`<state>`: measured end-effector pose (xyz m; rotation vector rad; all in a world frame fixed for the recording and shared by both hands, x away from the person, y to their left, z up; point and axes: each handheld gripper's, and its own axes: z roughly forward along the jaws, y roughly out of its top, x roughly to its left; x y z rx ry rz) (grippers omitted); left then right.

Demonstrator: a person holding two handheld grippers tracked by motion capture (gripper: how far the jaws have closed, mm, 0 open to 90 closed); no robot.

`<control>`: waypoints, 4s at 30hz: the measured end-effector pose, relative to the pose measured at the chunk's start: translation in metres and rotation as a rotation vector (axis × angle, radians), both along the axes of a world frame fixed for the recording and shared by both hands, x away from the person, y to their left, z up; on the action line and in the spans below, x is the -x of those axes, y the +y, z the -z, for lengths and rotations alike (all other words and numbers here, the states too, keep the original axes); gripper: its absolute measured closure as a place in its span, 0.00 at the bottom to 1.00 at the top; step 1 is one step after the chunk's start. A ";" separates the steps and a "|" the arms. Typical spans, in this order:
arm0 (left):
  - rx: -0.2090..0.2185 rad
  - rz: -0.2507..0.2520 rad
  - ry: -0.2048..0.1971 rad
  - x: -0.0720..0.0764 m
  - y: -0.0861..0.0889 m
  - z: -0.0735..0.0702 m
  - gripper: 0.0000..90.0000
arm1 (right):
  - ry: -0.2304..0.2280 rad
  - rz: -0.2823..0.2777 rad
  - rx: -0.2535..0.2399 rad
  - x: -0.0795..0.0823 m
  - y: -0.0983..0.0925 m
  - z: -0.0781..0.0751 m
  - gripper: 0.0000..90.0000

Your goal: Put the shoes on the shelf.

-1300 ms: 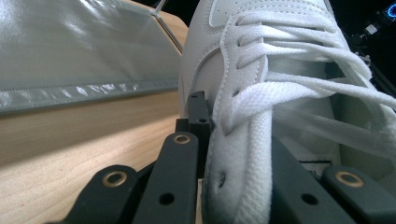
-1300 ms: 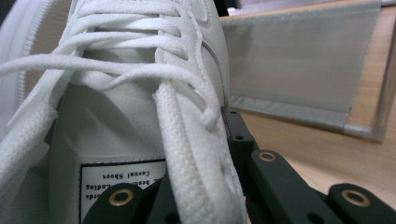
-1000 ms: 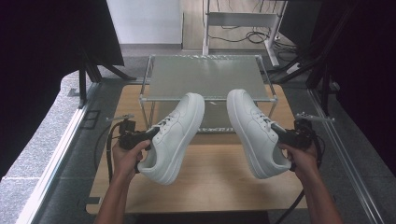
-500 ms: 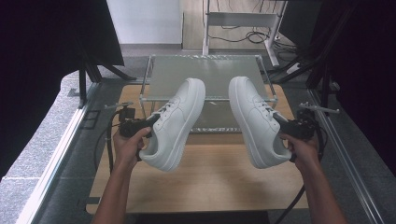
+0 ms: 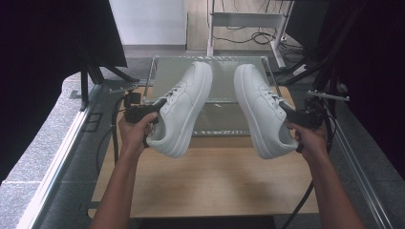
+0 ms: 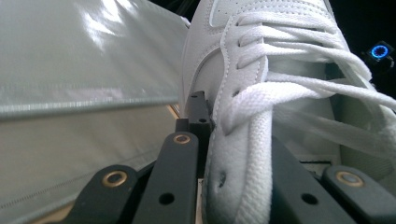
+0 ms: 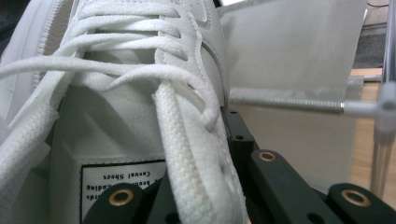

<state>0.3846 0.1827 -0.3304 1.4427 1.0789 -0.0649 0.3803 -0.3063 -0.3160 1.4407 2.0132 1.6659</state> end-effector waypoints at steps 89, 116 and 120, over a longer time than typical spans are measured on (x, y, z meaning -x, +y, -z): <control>-0.219 -0.332 0.228 -0.164 -0.056 -0.045 0.92 | 0.160 0.323 0.182 -0.168 0.106 -0.049 0.94; -0.221 -0.271 0.195 -0.168 -0.081 -0.039 0.56 | 0.098 0.344 0.263 -0.174 0.130 -0.043 0.56; -0.166 -0.266 0.160 -0.162 -0.077 -0.051 0.51 | 0.027 0.365 0.261 -0.165 0.129 -0.053 0.52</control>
